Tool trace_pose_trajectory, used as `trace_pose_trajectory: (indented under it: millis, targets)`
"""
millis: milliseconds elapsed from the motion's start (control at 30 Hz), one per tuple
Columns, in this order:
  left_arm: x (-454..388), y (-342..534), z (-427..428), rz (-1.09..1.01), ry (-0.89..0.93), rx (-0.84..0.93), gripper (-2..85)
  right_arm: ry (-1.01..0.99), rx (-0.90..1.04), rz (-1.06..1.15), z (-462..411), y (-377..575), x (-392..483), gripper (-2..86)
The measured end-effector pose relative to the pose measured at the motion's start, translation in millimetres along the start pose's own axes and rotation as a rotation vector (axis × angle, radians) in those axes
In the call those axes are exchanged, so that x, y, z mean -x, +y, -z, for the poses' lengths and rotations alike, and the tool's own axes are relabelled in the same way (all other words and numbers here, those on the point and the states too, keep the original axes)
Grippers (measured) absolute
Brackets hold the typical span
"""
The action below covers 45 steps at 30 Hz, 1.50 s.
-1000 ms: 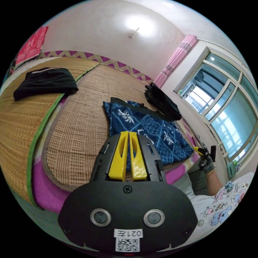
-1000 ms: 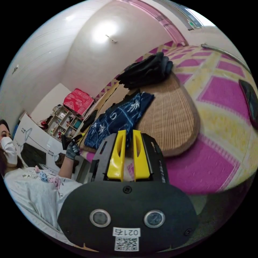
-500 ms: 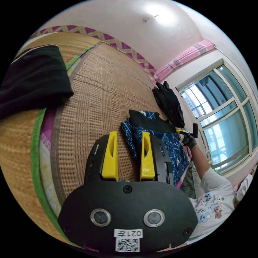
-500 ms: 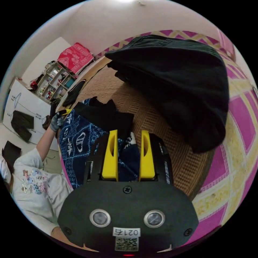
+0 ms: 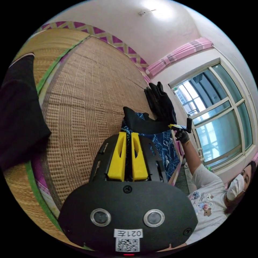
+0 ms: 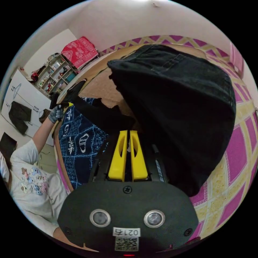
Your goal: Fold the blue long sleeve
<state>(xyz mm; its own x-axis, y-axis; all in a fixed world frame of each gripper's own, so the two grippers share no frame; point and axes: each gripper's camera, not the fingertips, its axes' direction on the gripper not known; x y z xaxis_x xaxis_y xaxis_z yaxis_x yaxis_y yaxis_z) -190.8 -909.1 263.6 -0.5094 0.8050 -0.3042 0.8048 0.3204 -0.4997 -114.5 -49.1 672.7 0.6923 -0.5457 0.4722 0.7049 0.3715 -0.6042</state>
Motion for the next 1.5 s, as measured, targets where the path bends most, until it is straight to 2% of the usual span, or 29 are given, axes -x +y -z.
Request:
trace_pose_trajectory:
  millis: [67, 167, 233, 300, 467, 600, 667, 733, 800, 933, 1000, 1167, 1333, 1500]
  targets:
    - [2, -9, 2, 0.010, -0.049, -0.041, 1.6, 0.026, -0.045, -0.018, 2, -12, 2, 0.5]
    - [16, -12, -14, 0.064, -0.121, 0.027, 4.2, 0.084, 0.037, -0.043, -24, -28, 7, 2.9]
    - [18, -10, -11, 0.057, -0.107, 0.000, 5.7, 0.095, 0.036, -0.050, -30, -31, 10, 5.3]
    - [13, -7, 1, 0.025, -0.105, -0.069, 7.2, -0.025, -0.033, -0.093, -24, -28, 5, 7.4]
    - [5, -11, 0, -0.039, -0.129, -0.009, 10.0, -0.084, -0.042, -0.151, -31, -24, -4, 3.7]
    - [-4, -12, 8, -0.069, -0.096, -0.069, 6.2, -0.075, -0.082, -0.123, -27, -18, 9, 0.8]
    - [-12, -11, 8, -0.104, -0.112, -0.032, 0.2, -0.073, -0.095, -0.113, -22, -13, 16, 0.3]
    - [-19, -3, 16, -0.130, -0.177, -0.052, -0.5, -0.089, -0.138, -0.109, -13, -6, 24, 0.0]
    - [-27, 10, 33, -0.171, -0.160, -0.115, -0.8, -0.125, -0.212, -0.083, 7, 9, 38, -0.2]
    - [-56, 64, 88, -0.303, 0.004, -0.270, -0.9, -0.243, -0.337, 0.010, 49, 47, 75, -0.2]
    - [-76, 103, 119, -0.398, 0.078, -0.327, -1.0, -0.335, -0.387, 0.123, 81, 88, 113, -0.2]
    - [-133, 261, 202, -0.654, 0.257, -0.356, -1.0, -0.479, -0.386, 0.423, 130, 209, 209, -0.4]
    - [-142, 391, 218, -0.628, 0.321, -0.241, -1.0, -0.543, -0.263, 0.503, 110, 327, 279, -0.5]
    - [-101, 480, 190, -0.390, 0.311, -0.161, -1.0, -0.643, -0.013, 0.351, 18, 410, 306, -0.3]
